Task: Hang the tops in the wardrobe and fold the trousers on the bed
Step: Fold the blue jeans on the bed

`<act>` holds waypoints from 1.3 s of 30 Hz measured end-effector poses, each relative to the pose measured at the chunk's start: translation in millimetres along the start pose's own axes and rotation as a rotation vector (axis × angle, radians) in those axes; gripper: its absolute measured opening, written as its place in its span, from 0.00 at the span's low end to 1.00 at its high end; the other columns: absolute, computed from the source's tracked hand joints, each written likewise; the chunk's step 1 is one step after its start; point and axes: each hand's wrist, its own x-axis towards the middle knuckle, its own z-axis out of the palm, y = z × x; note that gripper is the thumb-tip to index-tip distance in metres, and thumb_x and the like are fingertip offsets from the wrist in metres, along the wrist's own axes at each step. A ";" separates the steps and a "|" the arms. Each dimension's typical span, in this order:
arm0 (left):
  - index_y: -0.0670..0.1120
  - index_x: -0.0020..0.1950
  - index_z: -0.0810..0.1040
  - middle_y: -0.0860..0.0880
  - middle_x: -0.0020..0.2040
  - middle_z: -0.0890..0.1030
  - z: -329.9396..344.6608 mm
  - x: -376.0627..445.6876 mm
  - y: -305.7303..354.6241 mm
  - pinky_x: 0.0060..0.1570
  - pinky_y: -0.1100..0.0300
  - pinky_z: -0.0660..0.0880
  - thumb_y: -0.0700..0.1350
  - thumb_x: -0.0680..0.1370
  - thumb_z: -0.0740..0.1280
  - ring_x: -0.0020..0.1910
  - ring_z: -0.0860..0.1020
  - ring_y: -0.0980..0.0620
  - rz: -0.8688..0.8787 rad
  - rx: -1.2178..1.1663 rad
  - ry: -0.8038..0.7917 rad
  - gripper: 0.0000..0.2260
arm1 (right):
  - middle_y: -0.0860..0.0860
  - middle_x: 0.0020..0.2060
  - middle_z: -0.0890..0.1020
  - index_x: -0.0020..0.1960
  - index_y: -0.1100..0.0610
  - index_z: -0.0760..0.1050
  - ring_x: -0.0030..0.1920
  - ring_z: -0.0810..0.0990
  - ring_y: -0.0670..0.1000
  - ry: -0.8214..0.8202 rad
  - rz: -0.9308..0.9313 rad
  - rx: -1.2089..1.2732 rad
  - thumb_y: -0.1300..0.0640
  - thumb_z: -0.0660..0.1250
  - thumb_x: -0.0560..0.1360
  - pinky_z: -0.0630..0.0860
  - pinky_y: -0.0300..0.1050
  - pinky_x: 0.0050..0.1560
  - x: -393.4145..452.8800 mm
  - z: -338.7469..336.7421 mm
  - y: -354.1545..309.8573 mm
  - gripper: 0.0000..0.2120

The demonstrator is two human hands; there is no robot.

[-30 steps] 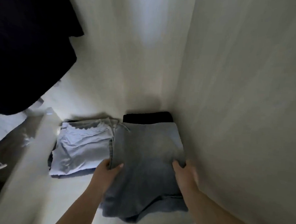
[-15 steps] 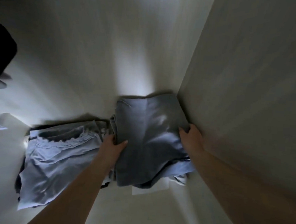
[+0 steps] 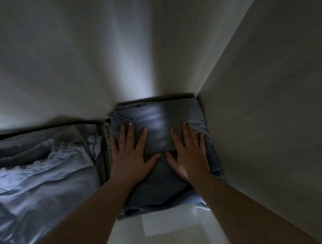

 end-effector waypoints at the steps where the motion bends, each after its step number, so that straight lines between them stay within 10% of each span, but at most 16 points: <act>1: 0.52 0.77 0.58 0.42 0.78 0.50 6.3 4.3 -1.9 0.71 0.37 0.44 0.71 0.72 0.51 0.77 0.47 0.42 -0.009 -0.004 -0.001 0.38 | 0.59 0.76 0.54 0.76 0.50 0.56 0.76 0.53 0.57 0.000 0.008 0.008 0.36 0.52 0.72 0.49 0.61 0.72 5.1 7.5 1.3 0.35; 12: 0.56 0.78 0.50 0.48 0.77 0.36 6.9 11.2 -5.7 0.70 0.47 0.30 0.74 0.70 0.46 0.76 0.36 0.47 -0.031 0.000 -0.038 0.40 | 0.58 0.77 0.47 0.77 0.48 0.49 0.77 0.45 0.55 -0.005 -0.015 0.037 0.36 0.52 0.73 0.41 0.60 0.72 12.5 17.4 6.1 0.36; 25: 0.52 0.77 0.55 0.46 0.78 0.53 -69.3 -95.3 17.3 0.72 0.41 0.54 0.59 0.79 0.57 0.77 0.50 0.46 -0.083 0.090 -0.263 0.28 | 0.55 0.70 0.67 0.70 0.55 0.68 0.70 0.65 0.56 -0.025 -0.025 0.265 0.53 0.63 0.76 0.63 0.48 0.69 -93.5 -36.6 -16.4 0.22; 39: 0.50 0.78 0.50 0.46 0.79 0.43 -311.0 -316.4 -8.5 0.75 0.49 0.48 0.52 0.81 0.59 0.78 0.42 0.48 -0.154 0.067 0.388 0.29 | 0.55 0.66 0.71 0.63 0.57 0.74 0.64 0.71 0.52 0.420 -0.679 0.707 0.63 0.65 0.76 0.66 0.34 0.61 -205.6 -253.3 -206.4 0.16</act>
